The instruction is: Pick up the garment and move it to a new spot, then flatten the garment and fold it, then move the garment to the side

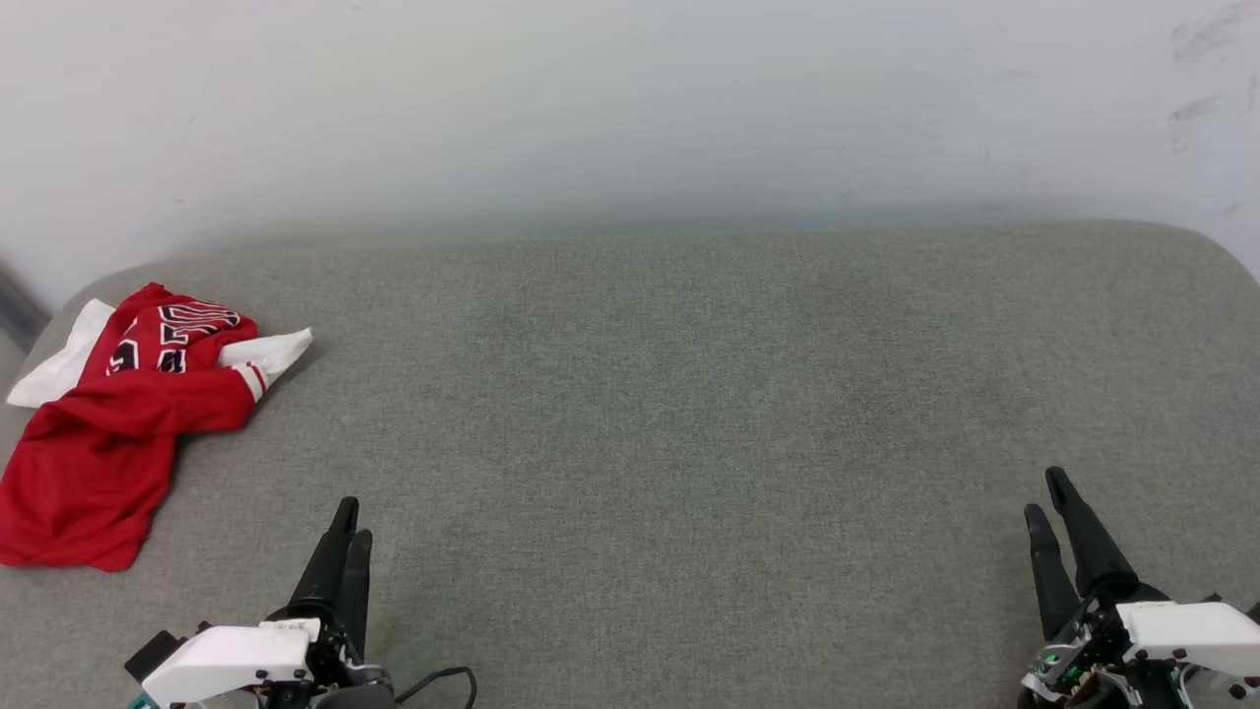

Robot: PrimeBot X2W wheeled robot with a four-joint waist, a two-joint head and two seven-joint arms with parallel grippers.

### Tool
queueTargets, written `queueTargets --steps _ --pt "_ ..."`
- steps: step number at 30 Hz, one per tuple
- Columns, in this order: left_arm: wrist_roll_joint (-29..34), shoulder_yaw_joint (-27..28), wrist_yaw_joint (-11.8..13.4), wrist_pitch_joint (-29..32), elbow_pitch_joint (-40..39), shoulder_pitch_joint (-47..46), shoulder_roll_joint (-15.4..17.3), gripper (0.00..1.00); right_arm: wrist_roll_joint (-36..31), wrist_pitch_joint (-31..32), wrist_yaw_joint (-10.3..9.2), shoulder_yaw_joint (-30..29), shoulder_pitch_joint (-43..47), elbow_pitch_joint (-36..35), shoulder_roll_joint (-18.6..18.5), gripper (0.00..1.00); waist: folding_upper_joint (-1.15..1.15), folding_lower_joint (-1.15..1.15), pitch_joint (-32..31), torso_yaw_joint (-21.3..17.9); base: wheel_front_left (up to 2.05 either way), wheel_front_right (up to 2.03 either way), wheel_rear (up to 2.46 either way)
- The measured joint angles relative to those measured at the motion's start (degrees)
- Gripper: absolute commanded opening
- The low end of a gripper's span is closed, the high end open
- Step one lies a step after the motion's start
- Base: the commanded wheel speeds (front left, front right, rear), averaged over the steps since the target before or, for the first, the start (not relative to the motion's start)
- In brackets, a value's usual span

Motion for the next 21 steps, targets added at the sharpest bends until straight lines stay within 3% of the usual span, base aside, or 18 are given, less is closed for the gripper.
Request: queueTargets --steps 12,21 --pt "1.66 -0.62 0.0 -3.15 -1.91 1.47 -0.07 1.0 -3.39 -3.3 -0.07 1.56 0.87 -1.13 0.02 1.0 0.0 0.0 0.15 -0.15 0.0 0.0 0.0" --pt "7.56 2.12 0.0 -5.52 -3.42 2.06 -0.04 1.0 -11.43 -5.59 -0.05 0.36 1.21 -2.75 0.08 1.0 0.0 0.0 0.23 -0.3 0.0 0.0 0.0"
